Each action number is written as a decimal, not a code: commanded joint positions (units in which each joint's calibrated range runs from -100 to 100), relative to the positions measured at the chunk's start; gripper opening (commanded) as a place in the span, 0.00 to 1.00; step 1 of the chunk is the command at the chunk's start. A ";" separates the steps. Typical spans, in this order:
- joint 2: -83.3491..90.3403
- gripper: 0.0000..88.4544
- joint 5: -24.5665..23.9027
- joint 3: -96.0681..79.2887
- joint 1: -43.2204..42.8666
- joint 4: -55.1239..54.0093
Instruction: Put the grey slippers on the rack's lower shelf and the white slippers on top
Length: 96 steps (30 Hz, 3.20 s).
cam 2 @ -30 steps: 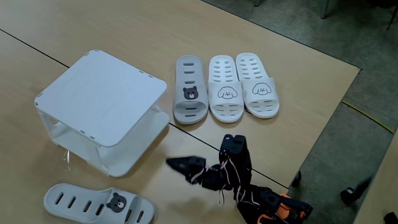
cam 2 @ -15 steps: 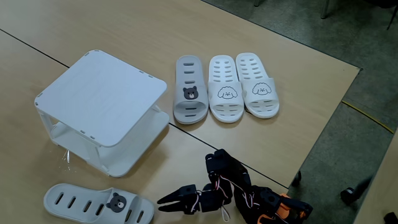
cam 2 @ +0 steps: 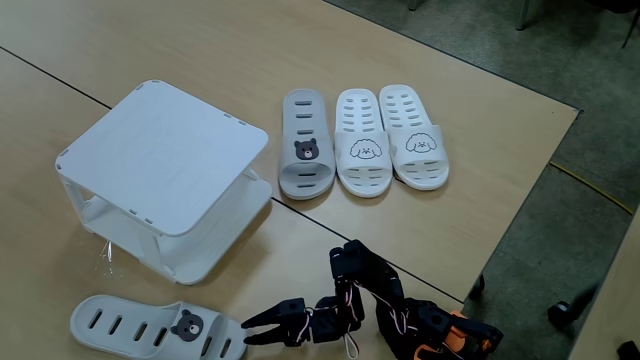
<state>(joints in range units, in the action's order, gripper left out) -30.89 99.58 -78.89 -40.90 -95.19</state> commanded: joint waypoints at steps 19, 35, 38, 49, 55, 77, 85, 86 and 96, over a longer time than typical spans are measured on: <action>14.18 0.19 0.42 11.18 1.43 28.15; -0.62 0.19 0.42 39.96 2.17 39.63; -1.97 0.19 0.42 46.45 4.14 43.68; -8.20 0.19 0.42 62.06 4.22 49.90; -11.65 0.11 0.42 68.02 3.81 49.98; 41.45 0.01 0.42 14.70 4.39 49.90; 60.21 0.01 0.42 -7.67 8.91 49.21; 61.81 0.01 0.42 -9.66 9.57 49.21; 73.34 0.01 0.42 -20.03 17.30 49.12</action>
<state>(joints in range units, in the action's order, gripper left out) 38.14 99.58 -98.20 -25.92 -45.24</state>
